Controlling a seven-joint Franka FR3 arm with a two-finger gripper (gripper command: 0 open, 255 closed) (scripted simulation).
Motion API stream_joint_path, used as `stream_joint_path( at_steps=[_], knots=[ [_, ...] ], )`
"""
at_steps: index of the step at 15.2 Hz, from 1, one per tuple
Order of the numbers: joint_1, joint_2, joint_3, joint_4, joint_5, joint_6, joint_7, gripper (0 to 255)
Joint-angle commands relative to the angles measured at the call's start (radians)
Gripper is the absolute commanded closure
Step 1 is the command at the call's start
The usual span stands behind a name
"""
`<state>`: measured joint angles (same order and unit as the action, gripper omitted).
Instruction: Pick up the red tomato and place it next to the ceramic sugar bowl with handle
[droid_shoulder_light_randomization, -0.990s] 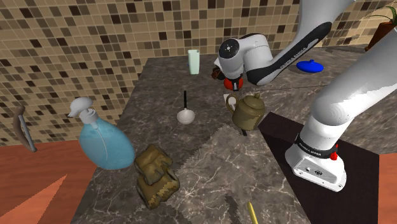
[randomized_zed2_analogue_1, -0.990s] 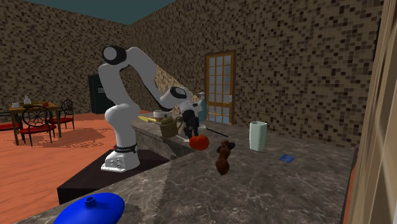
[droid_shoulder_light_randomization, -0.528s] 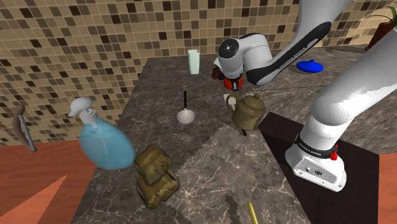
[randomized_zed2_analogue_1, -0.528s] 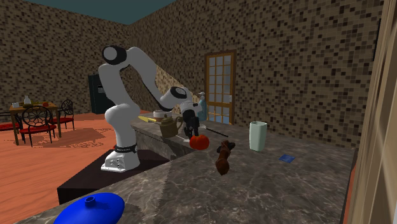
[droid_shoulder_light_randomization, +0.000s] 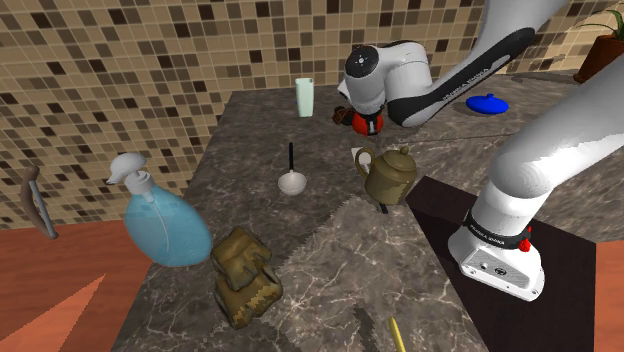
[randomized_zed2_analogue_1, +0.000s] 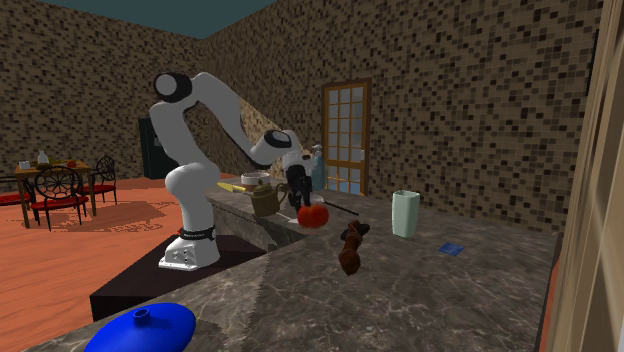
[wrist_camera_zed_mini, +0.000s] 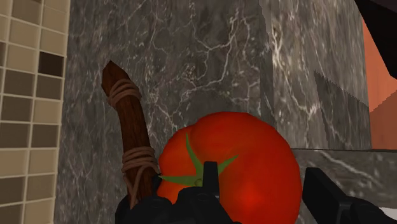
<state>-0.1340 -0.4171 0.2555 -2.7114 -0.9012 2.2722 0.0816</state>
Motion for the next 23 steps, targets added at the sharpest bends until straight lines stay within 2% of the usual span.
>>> stream_joint_path(
  at_steps=[1,7,8,9,13,20,23],
  knots=[
    [0.007,-0.016,-0.004,0.011,0.021,-0.018,-0.029,255],
    [0.029,-0.073,-0.019,0.041,0.079,-0.073,-0.114,255],
    [0.026,-0.066,-0.017,0.033,0.07,-0.064,-0.099,255],
    [0.026,-0.066,-0.017,0.033,0.07,-0.064,-0.099,0],
    [-0.03,0.036,-0.069,0.01,-0.124,0.14,-0.158,0],
    [-0.091,0.137,-0.087,0.035,-0.255,0.207,-0.075,0],
    [-0.095,0.146,-0.089,0.038,-0.267,0.211,-0.067,0]
  ],
)
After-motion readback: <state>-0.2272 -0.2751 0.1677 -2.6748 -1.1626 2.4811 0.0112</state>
